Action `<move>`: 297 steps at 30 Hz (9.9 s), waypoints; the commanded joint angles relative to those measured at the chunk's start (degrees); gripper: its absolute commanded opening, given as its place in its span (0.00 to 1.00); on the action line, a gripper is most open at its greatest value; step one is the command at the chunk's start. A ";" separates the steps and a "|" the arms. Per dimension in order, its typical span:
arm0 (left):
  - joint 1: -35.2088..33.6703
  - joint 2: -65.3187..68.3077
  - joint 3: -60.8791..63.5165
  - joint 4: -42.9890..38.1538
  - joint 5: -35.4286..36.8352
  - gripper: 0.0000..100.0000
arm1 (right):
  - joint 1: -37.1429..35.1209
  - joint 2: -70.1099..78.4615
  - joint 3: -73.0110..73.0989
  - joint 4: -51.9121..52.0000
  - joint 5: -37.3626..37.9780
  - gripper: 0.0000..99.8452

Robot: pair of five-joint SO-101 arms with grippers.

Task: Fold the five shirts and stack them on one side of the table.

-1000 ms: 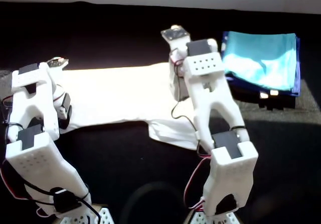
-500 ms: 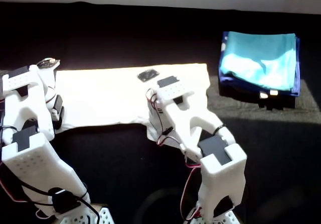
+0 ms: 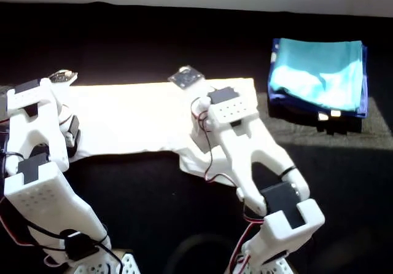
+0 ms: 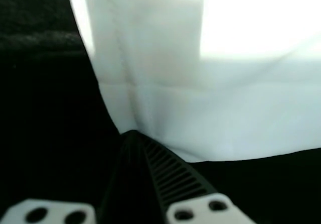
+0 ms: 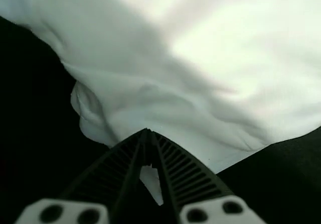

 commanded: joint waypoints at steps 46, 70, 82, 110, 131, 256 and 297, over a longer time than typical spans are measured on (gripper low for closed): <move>1.01 -1.71 7.08 -11.69 3.87 0.01 | -11.12 -1.10 6.11 -10.07 2.37 0.06; 1.01 -1.71 7.16 -11.69 3.96 0.01 | -8.40 -0.48 5.85 -14.55 1.93 0.10; 1.01 -1.63 7.16 -11.69 3.96 0.01 | -4.79 -0.48 5.41 -13.67 2.02 0.01; 1.01 -1.63 7.08 -11.69 3.96 0.01 | -13.05 -4.97 7.69 -3.03 2.37 0.01; 1.01 -1.63 7.08 -11.69 4.04 0.01 | -8.84 -14.29 1.27 8.57 2.37 0.13; 0.92 -1.63 7.43 -12.31 4.04 0.01 | 14.29 -30.20 13.58 6.46 -1.67 0.11; 0.92 -1.63 7.43 -12.31 4.04 0.01 | 21.93 55.87 -102.11 12.26 -1.93 0.01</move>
